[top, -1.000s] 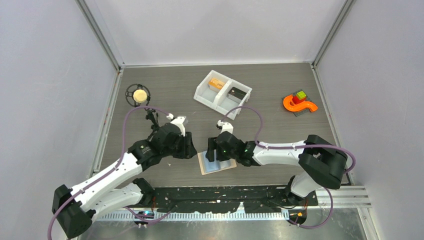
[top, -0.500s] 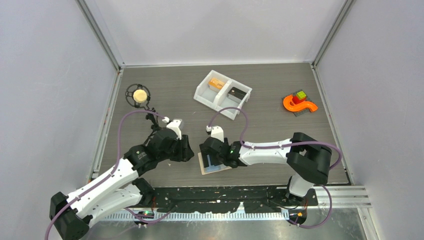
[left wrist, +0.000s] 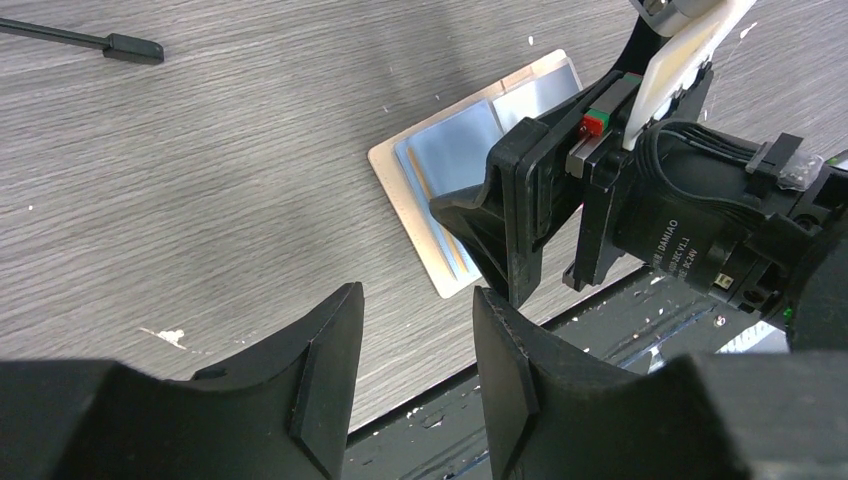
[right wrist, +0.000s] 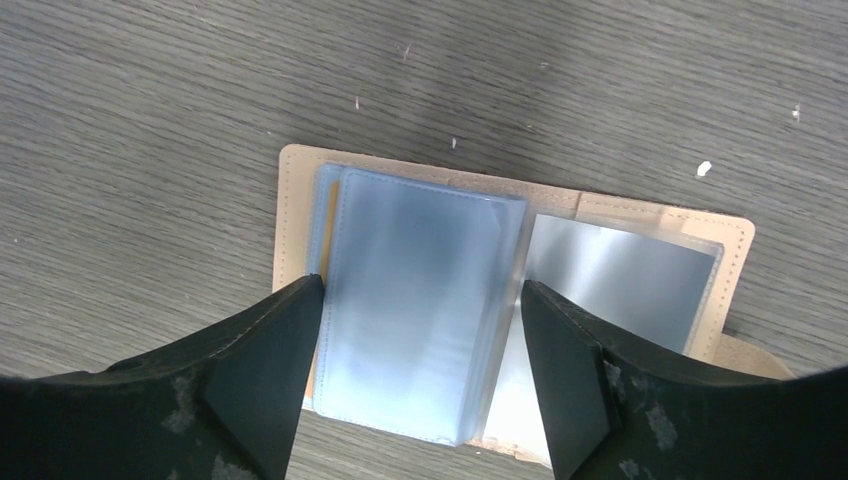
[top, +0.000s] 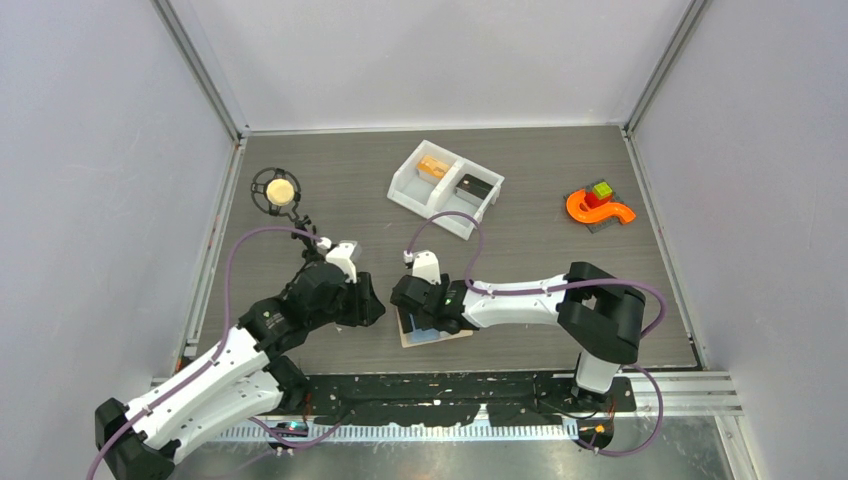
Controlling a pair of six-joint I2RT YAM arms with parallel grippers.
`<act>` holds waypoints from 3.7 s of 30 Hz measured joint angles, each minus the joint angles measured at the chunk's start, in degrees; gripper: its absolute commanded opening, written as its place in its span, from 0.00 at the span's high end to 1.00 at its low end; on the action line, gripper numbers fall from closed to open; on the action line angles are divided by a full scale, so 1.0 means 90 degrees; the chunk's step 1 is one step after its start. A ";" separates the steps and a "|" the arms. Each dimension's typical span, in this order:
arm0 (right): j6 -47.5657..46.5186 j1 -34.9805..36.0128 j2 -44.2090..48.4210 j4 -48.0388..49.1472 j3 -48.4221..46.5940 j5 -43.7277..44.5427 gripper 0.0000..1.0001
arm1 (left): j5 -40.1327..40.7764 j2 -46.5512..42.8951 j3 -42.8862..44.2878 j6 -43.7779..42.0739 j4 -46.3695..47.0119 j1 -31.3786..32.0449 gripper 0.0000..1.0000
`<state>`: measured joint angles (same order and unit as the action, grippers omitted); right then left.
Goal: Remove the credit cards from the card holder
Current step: Remove the credit card from the card holder.
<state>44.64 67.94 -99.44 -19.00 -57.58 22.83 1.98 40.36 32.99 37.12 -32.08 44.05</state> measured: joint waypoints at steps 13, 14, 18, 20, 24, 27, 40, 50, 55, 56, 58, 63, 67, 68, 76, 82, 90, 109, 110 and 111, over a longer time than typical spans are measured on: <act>0.0085 0.0010 -0.0068 0.0066 -0.0068 0.0078 0.46 | -0.0017 0.0182 -0.0151 0.0097 0.0017 0.0000 0.53; 0.0085 0.0012 -0.0068 0.0085 -0.0058 0.0083 0.47 | -0.0029 0.0214 -0.0151 0.0117 0.0024 0.0000 0.53; 0.0087 0.0012 -0.0049 0.0245 0.0010 0.0129 0.51 | -0.0068 0.0403 -0.0151 0.0158 0.0070 0.0000 0.53; 0.0087 0.0010 0.0000 0.0374 0.0104 0.0148 0.52 | -0.0085 0.0532 -0.0151 0.0163 0.0112 0.0000 0.54; 0.0087 0.0010 0.0141 0.0646 0.0355 0.0170 0.54 | -0.0168 0.0816 -0.0151 0.0177 0.0277 0.0000 0.55; 0.0090 0.0000 0.0279 0.0918 0.0607 0.0168 0.56 | -0.0257 0.1059 -0.0151 0.0211 0.0391 0.0000 0.57; 0.0153 -0.0430 0.1362 0.2839 0.2431 -0.0335 0.63 | -0.0495 0.2176 -0.0129 0.0357 0.1039 0.0000 0.67; 0.0255 -0.0959 0.1525 0.4651 0.3402 -0.1307 0.64 | -0.0685 0.3043 0.0282 0.0474 0.1630 0.0000 0.70; 0.0262 -0.1093 0.1596 0.5122 0.3667 -0.1613 0.64 | -0.0794 0.3509 0.0614 0.0469 0.1843 0.0000 0.71; 0.0265 -0.1120 0.1617 0.5185 0.3696 -0.1666 0.64 | -0.0801 0.3606 0.0690 0.0466 0.1860 0.0000 0.71; 0.0267 -0.1163 0.1630 0.5316 0.3745 -0.1763 0.64 | -0.0801 0.3808 0.0831 0.0464 0.1887 0.0000 0.71; 0.0277 -0.1243 0.1630 0.5540 0.3832 -0.1960 0.65 | -0.0799 0.4318 0.1183 0.0444 0.1877 0.0000 0.72; 0.0277 -0.1270 0.1630 0.5632 0.3864 -0.2030 0.65 | -0.0767 0.4755 0.1518 0.0408 0.1736 0.0000 0.74; 0.0277 -0.1273 0.1630 0.5637 0.3864 -0.2042 0.65 | -0.0741 0.4847 0.1574 0.0376 0.1688 0.0000 0.75; 0.0296 -0.1285 0.1630 0.5685 0.3898 -0.2084 0.65 | -0.0342 0.5161 0.1678 0.0350 0.1178 0.0000 0.77; 0.0301 -0.1285 0.1630 0.5688 0.3898 -0.2086 0.65 | -0.0172 0.5163 0.1678 0.0347 0.1061 0.0000 0.77; 0.0304 -0.1285 0.1630 0.5685 0.3898 -0.2106 0.65 | -0.0515 0.5452 0.1678 0.0347 0.1355 0.0000 0.77; 0.0182 -0.1285 0.2212 0.5180 0.3881 -0.1894 0.27 | -0.1202 0.5161 0.1676 0.0425 0.1715 -0.0022 0.75; 0.0172 -0.1285 0.2302 0.5093 0.3881 -0.1846 0.26 | -0.1251 0.5141 0.1676 0.0452 0.1746 -0.0022 0.75; 0.0148 -0.1285 0.2416 0.4998 0.3878 -0.1795 0.25 | -0.1314 0.5127 0.1676 0.0471 0.1785 -0.0022 0.75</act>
<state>45.98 56.38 -77.69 25.98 -22.68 6.68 -9.85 86.50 48.07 41.36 -16.01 43.86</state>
